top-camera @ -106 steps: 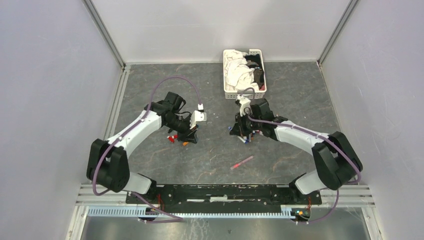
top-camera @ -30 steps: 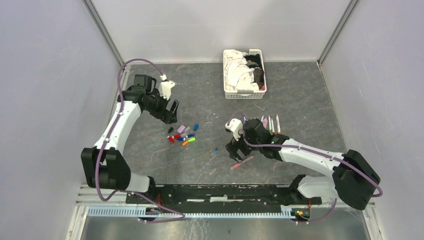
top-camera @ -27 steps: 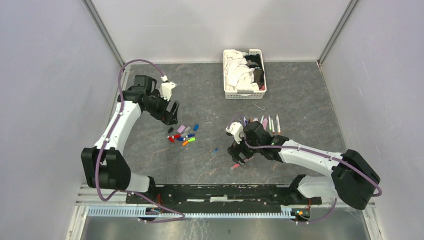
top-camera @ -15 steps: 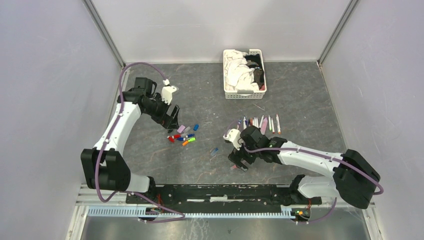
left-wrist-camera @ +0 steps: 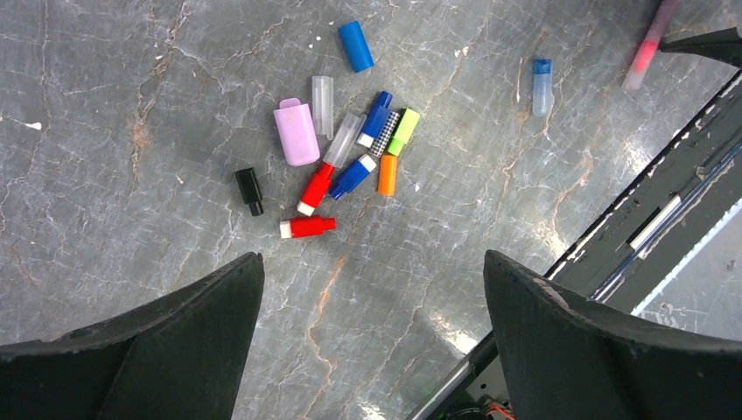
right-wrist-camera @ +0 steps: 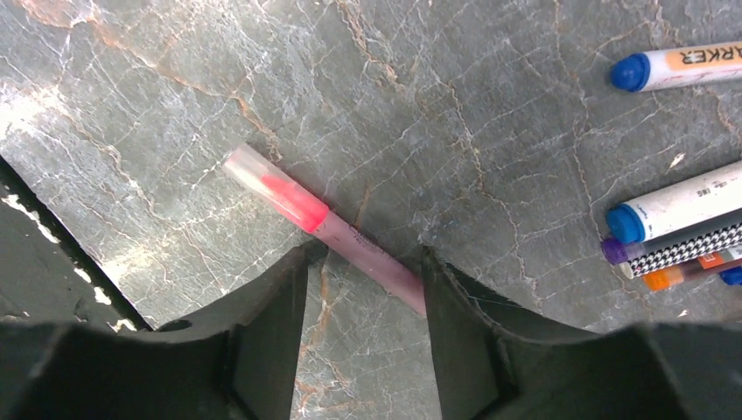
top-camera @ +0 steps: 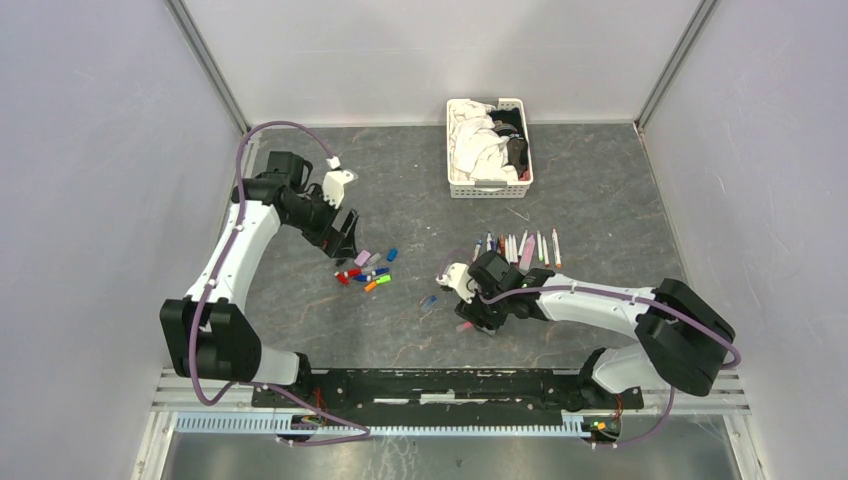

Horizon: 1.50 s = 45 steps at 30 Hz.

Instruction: Open the pen caps

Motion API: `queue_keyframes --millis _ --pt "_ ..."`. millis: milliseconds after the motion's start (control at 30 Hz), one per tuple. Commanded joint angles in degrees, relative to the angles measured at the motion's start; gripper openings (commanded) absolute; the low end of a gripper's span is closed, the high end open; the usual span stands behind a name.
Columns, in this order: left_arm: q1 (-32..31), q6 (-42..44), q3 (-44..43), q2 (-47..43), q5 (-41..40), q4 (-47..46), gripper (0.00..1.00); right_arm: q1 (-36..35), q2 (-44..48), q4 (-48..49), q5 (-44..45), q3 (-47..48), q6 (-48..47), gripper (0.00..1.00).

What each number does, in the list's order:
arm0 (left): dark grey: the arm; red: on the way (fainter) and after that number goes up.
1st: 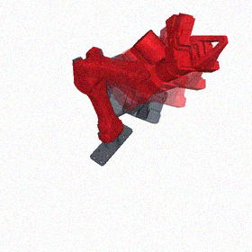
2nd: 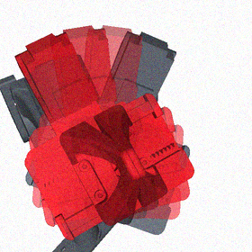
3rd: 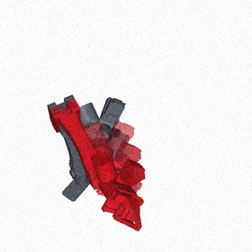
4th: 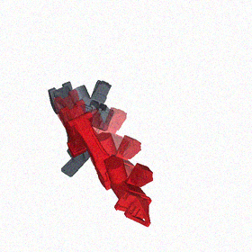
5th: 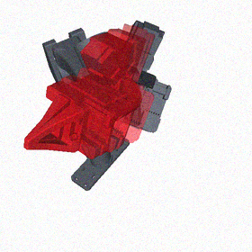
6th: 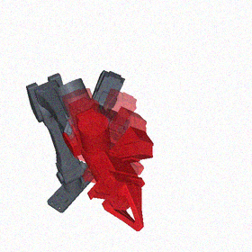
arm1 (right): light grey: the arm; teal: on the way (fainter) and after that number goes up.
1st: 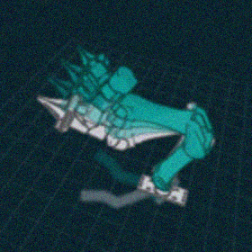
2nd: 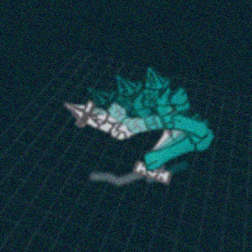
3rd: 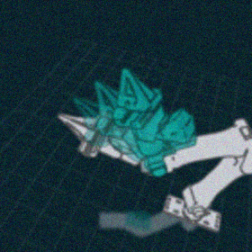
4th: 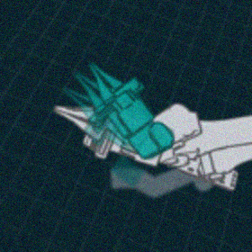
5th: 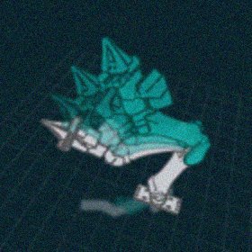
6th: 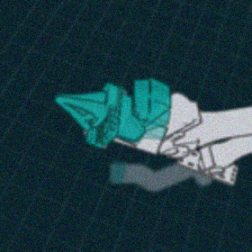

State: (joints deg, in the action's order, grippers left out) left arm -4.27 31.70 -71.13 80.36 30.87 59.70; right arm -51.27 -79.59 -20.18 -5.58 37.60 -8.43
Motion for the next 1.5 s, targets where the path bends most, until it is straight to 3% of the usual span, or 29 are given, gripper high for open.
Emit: queue_keyframes --millis 0,167,233,433,767,967,1167,1467 --pt "-0.21 2.44 -1.81 -0.32 2.03 1.29 1.0 -0.21 -1.03 1.67 -0.14 0.81 0.16 0.47" --pt "-0.21 2.48 -0.82 -1.2 2.46 1.25 1.0 -0.17 -1.02 3.93 -1.75 -0.13 1.82 0.28" --pt "-0.21 2.57 -0.6 -1.47 2.67 1.31 1.0 -0.19 -0.87 4.73 -1.39 -0.24 2.2 0.16" --pt "-0.21 3.33 -0.27 -1.87 4.41 1.82 1.0 -0.14 1.64 10.32 -3.82 -0.87 3.73 0.0" --pt "-0.51 6.86 3.02 -4.01 10.35 2.6 1.0 0.1 4.65 13.26 -7.82 -0.57 5.01 0.0" --pt "-2.8 8.54 3.42 -4.76 12.77 2.68 1.0 1.58 6.91 14.06 -16.33 1.99 7.04 0.0" --pt "-7.02 9.19 3.39 -5.48 13.71 2.22 1.0 1.63 6.53 12.22 -23.41 6.57 7.44 0.0" --pt "-7.42 10.37 1.86 -7.52 12.6 3.06 1.0 1.74 4.71 9.33 -26.33 10.88 7.63 0.0"
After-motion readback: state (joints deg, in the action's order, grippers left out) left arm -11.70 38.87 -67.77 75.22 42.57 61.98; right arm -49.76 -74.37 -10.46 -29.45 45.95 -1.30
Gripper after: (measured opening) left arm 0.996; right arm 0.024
